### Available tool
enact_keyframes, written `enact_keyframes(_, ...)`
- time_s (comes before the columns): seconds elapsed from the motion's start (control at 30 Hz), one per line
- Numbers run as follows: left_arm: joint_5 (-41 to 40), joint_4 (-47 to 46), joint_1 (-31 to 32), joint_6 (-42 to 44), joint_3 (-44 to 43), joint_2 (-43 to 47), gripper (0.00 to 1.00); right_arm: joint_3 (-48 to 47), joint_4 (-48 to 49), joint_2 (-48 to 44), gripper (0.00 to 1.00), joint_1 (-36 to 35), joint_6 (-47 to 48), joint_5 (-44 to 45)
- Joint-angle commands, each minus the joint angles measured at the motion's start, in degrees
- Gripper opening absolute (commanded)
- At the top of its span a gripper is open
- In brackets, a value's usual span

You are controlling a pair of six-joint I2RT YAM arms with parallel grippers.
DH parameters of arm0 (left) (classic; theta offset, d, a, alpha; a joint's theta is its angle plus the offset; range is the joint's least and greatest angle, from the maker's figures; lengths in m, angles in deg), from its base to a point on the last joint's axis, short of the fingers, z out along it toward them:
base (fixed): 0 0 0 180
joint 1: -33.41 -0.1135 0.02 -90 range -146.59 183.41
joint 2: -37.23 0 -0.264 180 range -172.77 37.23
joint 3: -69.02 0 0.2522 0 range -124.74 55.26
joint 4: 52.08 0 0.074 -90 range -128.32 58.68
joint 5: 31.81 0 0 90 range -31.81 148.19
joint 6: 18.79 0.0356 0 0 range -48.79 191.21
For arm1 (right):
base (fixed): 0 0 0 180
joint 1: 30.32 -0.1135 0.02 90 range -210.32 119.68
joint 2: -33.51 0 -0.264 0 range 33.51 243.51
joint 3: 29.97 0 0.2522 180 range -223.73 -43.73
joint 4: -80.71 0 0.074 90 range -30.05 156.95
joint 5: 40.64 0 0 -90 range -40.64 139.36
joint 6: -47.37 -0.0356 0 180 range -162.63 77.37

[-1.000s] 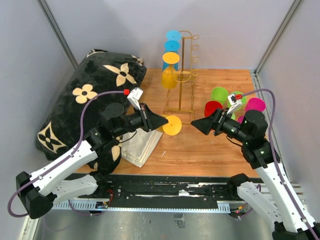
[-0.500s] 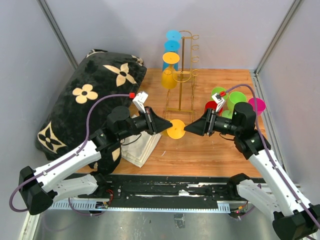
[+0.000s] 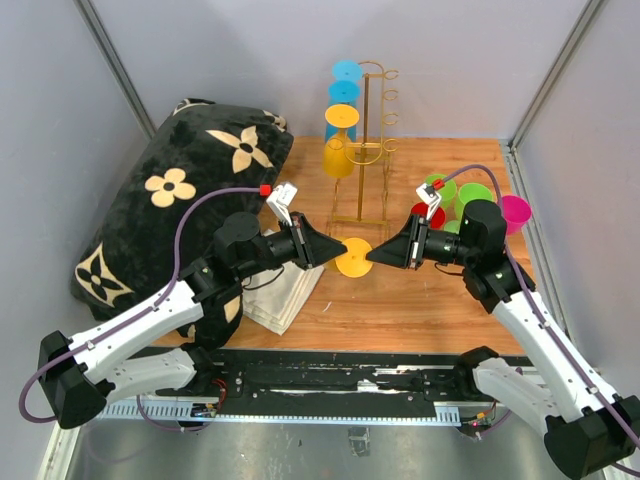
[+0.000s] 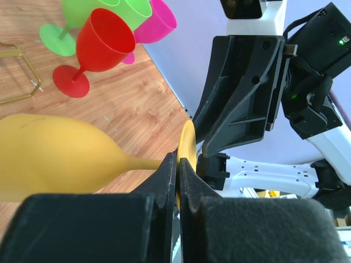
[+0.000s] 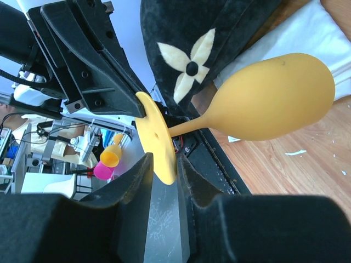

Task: Take the wine glass off the wine glass rack
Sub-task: Place the wine glass at the center of the board.

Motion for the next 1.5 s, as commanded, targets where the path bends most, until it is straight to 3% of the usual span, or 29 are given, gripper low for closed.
enact_keyframes(0.0,1.23,-3.55,0.66,-0.19,0.02,-0.01,0.00,-0.84,3.87,0.12,0.24,-1.05,-1.75,-2.26)
enact_keyframes(0.13,1.31,-3.88,0.73,-0.25,0.06,0.01,0.00,-0.72,3.89,0.20,0.19,-1.12,-1.92,-2.43)
enact_keyframes(0.3,1.52,-3.91,0.73,-0.12,0.10,-0.08,0.00,-0.88,4.19,0.30,0.02,-1.14,-2.27,-2.88)
enact_keyframes(0.37,2.26,-3.79,0.73,0.27,0.06,-0.39,0.02,-1.17,4.45,0.18,0.01,-1.12,-1.97,-3.02)
enact_keyframes(0.43,3.59,-2.85,0.73,1.16,-0.40,-0.99,0.08,-1.27,4.50,-0.15,0.01,-1.06,-1.63,-2.24)
enact_keyframes(0.57,4.55,0.34,0.73,2.10,-1.34,-1.94,0.31,-1.39,4.23,-0.71,0.01,-1.06,-0.83,-0.77)
enact_keyframes(0.73,5.81,-0.45,0.73,1.81,-0.69,-1.88,0.38,-1.60,3.94,-1.40,0.01,-1.12,0.19,0.46)
enact_keyframes(1.03,10.91,-6.45,0.73,-1.94,1.27,-2.94,0.37,-1.84,4.03,-3.27,0.01,-1.10,2.02,2.53)
enact_keyframes(1.2,10.27,-12.84,0.73,-5.08,4.12,-1.72,0.33,-1.60,5.07,-3.94,0.01,-1.10,2.04,2.57)
enact_keyframes(1.47,11.18,-13.99,0.73,-5.92,4.28,-2.41,0.26,-0.97,6.55,-5.04,0.01,-1.16,1.58,2.72)
